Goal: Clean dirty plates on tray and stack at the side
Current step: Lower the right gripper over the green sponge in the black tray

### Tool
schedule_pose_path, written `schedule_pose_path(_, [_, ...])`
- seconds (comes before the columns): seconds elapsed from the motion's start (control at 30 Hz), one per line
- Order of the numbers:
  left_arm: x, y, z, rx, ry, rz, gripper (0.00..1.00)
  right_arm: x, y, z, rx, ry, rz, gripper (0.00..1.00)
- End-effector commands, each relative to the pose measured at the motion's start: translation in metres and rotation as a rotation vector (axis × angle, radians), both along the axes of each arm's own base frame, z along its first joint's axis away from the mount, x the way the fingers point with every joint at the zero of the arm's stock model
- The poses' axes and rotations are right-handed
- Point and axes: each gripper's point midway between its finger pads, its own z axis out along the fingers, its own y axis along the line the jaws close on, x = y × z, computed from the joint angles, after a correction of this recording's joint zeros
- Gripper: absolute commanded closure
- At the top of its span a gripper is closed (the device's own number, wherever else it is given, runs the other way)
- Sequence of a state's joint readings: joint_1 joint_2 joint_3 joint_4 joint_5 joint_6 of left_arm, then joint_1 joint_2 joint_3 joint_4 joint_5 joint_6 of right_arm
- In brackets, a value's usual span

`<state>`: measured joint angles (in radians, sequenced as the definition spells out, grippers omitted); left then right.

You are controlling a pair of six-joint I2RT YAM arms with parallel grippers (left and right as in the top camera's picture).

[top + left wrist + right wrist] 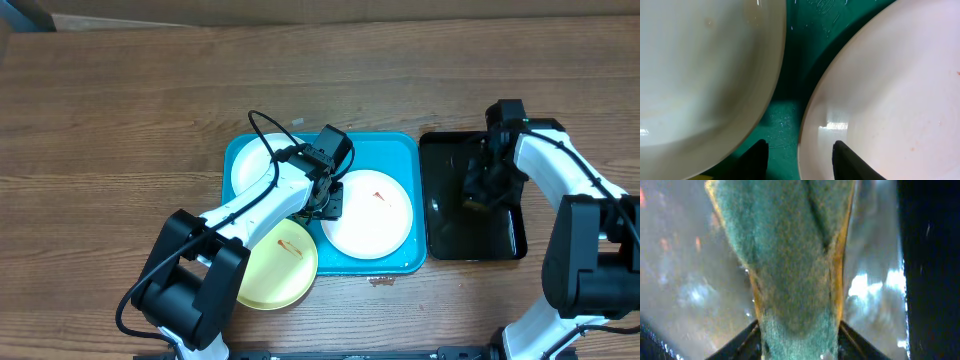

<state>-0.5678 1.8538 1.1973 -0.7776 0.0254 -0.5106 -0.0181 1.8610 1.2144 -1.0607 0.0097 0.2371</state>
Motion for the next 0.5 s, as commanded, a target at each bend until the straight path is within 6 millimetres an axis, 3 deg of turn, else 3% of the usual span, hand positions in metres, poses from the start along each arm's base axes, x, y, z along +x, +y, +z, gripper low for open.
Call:
schedule_pose_path(0.0, [-0.003,0.003,-0.008,0.009,0.024,0.005,0.55,0.022,0.004,0.019,0.016,-0.058,0.007,0.47])
schedule_pose_path(0.2, [-0.003,0.003,-0.008,0.009,0.024,0.006,0.54,0.036,-0.014,0.018,-0.089,-0.113,0.009,0.44])
schedule_pose_path(0.4, [-0.003,0.003,-0.008,0.009,0.023,0.006,0.53,0.041,-0.014,-0.001,-0.093,-0.168,0.006,0.44])
schedule_pose_path(0.47, [-0.003,0.003,-0.008,0.008,0.023,0.006,0.53,0.041,-0.012,-0.006,-0.081,-0.175,0.006,0.48])
